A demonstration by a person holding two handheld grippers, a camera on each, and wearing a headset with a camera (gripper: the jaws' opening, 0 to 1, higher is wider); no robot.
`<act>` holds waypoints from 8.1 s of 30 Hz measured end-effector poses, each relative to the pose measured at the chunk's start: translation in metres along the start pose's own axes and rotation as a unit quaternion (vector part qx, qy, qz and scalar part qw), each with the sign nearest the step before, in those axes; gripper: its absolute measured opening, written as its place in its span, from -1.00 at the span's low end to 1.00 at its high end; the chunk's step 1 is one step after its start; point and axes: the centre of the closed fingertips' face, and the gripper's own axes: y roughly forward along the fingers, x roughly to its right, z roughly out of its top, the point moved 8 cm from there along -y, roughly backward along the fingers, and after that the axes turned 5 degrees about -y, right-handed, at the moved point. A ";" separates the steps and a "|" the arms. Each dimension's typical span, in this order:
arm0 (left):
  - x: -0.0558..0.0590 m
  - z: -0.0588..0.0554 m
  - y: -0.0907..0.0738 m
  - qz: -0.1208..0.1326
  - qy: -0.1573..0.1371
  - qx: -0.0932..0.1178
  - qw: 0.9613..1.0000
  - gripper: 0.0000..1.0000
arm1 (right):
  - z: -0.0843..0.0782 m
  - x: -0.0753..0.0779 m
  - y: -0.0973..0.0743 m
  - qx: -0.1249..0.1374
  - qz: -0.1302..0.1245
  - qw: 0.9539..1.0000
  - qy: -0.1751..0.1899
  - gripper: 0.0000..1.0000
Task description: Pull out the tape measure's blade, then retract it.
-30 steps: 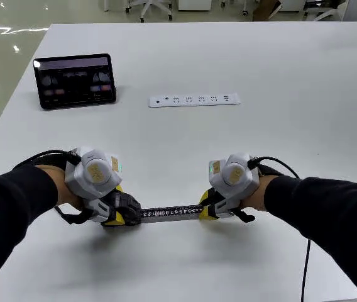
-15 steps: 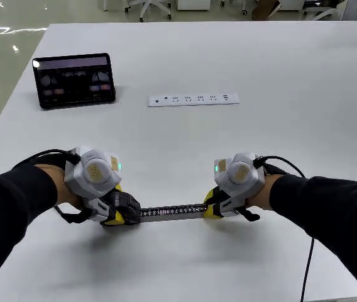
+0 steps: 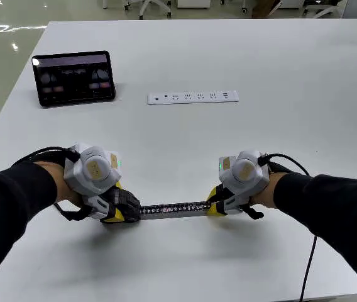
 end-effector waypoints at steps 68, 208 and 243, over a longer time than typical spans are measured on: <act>-0.002 -0.003 0.001 0.003 0.003 0.003 1.000 -0.36 | -0.049 0.002 -0.037 -0.017 -0.015 0.999 0.026 -0.82; 0.079 -0.110 -0.097 0.191 -0.338 0.287 0.876 1.00 | -0.111 -0.117 -0.150 0.121 -0.249 0.931 0.239 0.90; 0.081 -0.112 -0.104 0.206 -0.349 0.289 0.867 1.00 | -0.105 -0.113 -0.156 0.123 -0.228 0.939 0.225 1.00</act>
